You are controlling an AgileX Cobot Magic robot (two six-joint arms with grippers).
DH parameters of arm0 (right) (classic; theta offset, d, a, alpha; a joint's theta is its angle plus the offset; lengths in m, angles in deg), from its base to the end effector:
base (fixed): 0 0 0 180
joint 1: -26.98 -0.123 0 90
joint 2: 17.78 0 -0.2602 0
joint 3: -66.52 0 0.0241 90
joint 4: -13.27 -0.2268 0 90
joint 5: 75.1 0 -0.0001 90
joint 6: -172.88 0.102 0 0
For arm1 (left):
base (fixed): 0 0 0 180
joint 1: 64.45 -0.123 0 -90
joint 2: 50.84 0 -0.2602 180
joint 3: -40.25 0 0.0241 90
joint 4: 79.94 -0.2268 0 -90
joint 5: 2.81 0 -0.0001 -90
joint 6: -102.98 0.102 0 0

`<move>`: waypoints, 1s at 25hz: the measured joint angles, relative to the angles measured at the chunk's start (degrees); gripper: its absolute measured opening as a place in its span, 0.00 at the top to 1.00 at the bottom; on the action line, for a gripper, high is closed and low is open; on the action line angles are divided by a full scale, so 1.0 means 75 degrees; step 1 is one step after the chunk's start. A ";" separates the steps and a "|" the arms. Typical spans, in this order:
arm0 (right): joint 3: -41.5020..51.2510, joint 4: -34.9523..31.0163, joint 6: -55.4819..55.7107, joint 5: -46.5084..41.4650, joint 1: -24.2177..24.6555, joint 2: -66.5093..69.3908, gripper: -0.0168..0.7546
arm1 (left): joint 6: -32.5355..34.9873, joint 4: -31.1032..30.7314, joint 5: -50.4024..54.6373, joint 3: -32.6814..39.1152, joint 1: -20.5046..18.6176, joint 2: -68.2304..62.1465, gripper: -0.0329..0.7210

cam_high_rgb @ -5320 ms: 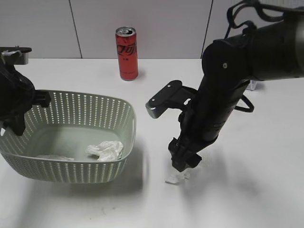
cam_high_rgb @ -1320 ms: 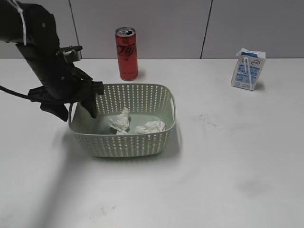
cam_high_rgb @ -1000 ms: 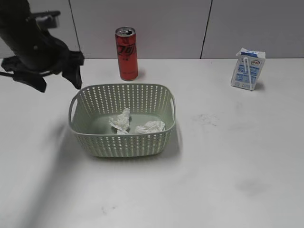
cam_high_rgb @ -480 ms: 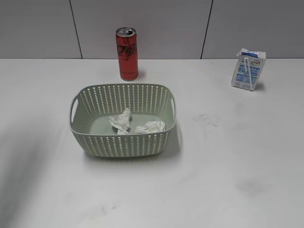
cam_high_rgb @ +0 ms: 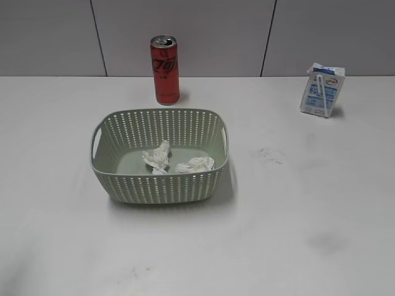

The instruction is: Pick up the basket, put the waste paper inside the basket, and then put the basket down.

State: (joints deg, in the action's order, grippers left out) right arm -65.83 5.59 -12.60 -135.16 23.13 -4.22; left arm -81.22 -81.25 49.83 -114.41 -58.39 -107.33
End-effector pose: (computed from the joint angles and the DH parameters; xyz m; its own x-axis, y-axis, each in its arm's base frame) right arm 0.0201 0.0132 0.2620 -0.5096 -0.0626 -0.8581 -0.1803 0.9830 0.0353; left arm 0.1495 -0.0140 0.3245 -0.7008 0.0147 -0.7132 0.0511 0.9983 -0.0297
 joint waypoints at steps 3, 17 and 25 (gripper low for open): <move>0.0000 0.0027 0.0023 0.0000 0.0000 0.0000 0.22 | 0.0000 0.0000 -0.0065 0.0970 0.0000 0.1434 0.15; 0.0000 0.0035 0.0038 0.0000 0.0000 0.0000 0.33 | 0.0023 0.0041 0.1158 0.2986 0.0000 0.6097 0.17; 0.0008 0.0035 0.0046 0.0000 0.0000 0.0000 0.33 | 0.0023 0.0085 0.1263 0.3085 0.0000 0.6425 0.18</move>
State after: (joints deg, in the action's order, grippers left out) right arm -65.77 5.85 -12.25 -135.16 23.13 -4.22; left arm -81.04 -80.60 59.30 -91.27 -58.39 -59.15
